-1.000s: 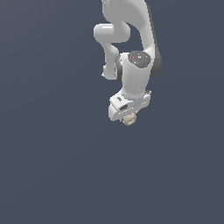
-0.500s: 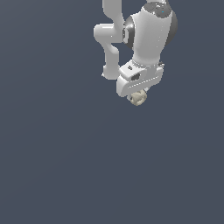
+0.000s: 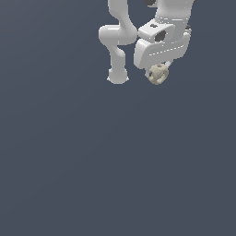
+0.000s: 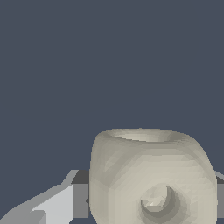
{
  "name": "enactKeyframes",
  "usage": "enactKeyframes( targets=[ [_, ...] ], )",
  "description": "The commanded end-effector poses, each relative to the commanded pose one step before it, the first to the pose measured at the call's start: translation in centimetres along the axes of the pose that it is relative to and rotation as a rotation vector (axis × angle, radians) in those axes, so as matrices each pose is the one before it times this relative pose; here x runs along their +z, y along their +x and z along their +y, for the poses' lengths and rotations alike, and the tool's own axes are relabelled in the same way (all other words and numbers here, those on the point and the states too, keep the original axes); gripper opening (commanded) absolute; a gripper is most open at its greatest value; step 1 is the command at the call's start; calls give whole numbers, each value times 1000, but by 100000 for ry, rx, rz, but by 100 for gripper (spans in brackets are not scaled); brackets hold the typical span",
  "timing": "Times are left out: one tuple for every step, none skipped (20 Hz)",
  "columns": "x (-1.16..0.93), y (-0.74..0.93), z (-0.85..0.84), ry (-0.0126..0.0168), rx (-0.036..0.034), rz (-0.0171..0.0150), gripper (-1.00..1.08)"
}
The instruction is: Pick up the object and move it to a goal position.
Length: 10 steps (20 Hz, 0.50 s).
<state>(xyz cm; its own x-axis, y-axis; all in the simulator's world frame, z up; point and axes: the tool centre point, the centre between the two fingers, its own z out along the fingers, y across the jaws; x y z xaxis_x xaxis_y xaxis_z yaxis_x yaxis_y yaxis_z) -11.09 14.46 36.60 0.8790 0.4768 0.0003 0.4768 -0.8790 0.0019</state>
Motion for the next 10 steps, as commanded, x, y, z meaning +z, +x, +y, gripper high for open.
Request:
enactKeyframes(
  targets=[
    [-2267,-474,-1057,54,30,-116,-100],
    [-809,-134,-367,0,0,0,-100],
    [-765,-134,-306,57,27,29,-100],
    [-701,-108,-316,0,0,0,-100],
    [-646,-96,-291,0,0,0,-100],
    [-592,-84,-266,0,0,0,-100],
    [-538,-72,-241,0,0,0,-100],
    [-493,-75,-174,33,57,22,-100],
    [-432,-49,-193,0,0,0,-100],
    [-379,-38,-169,0,0,0,-100]
  ],
)
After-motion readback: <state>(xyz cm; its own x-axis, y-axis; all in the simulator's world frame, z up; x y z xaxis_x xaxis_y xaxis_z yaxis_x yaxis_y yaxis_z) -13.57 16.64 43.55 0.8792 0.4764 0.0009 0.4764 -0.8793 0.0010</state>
